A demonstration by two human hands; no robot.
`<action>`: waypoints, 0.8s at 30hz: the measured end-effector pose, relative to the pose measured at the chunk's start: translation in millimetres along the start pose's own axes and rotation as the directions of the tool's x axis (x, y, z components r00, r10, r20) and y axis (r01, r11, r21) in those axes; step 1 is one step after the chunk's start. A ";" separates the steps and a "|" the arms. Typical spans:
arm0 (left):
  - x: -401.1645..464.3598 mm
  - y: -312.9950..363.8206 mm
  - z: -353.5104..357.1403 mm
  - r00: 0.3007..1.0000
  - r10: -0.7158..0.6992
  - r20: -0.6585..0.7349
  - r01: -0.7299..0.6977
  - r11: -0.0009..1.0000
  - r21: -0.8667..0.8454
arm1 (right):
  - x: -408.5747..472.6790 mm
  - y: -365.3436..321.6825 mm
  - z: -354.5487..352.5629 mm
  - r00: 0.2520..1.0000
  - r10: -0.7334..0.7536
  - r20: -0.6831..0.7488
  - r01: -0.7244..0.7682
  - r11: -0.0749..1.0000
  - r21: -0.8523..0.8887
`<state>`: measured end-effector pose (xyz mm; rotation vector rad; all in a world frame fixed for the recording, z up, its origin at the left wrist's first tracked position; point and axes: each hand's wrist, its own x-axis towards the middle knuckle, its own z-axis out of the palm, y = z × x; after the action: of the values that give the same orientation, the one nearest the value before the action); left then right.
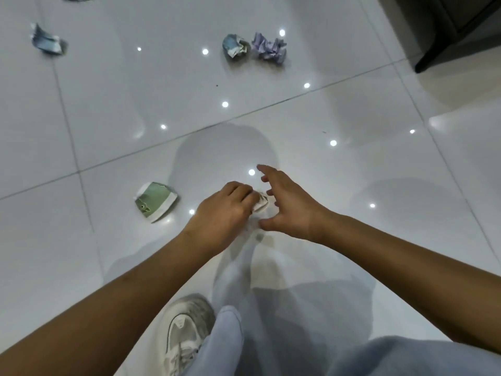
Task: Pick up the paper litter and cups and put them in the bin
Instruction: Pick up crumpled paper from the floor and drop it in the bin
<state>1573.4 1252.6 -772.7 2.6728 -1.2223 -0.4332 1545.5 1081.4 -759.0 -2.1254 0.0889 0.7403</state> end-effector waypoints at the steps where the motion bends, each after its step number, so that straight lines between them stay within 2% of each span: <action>1: -7.1 -5.7 0.2 0.998 -0.064 -0.007 0.064 0.998 -0.025 | 3.6 -1.1 3.0 1.000 -0.022 0.016 0.024 0.995 -0.097; 3: -21.4 -15.3 -1.5 0.978 -0.207 -0.037 0.204 0.976 -0.076 | 11.6 -3.5 10.9 0.996 -0.075 0.049 0.086 0.954 -0.288; 5: -35.5 -21.1 -3.4 0.947 -0.313 -0.075 0.306 0.947 -0.098 | 20.2 -6.4 22.8 0.990 -0.114 0.089 0.140 0.906 -0.398; 7: -47.4 -24.7 -3.9 0.927 -0.363 -0.096 0.355 0.931 -0.086 | 28.8 -8.3 37.2 0.981 -0.152 0.124 0.193 0.852 -0.486; 11: -65.0 -28.2 0.7 0.867 -0.496 -0.046 0.489 0.865 -0.113 | 44.9 -7.6 64.2 0.964 -0.207 0.166 0.265 0.715 -0.647; 14: -73.3 -29.3 5.9 0.823 -0.567 -0.008 0.561 0.816 -0.142 | 51.9 -4.0 76.7 0.946 -0.246 0.211 0.321 0.629 -0.708; 19: -80.6 -25.0 5.8 0.791 -0.610 0.045 0.608 0.777 -0.162 | 48.1 6.6 82.9 0.921 -0.285 0.267 0.385 0.554 -0.738; 24: -88.7 -15.4 -22.4 0.763 -0.637 0.113 0.647 0.752 -0.129 | 26.1 -4.7 62.2 0.936 -0.234 0.263 0.352 0.607 -0.713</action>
<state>1536.6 1330.8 -738.9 2.8791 -0.1990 -0.6716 1538.9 1136.3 -797.9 -2.7530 -0.7777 0.8053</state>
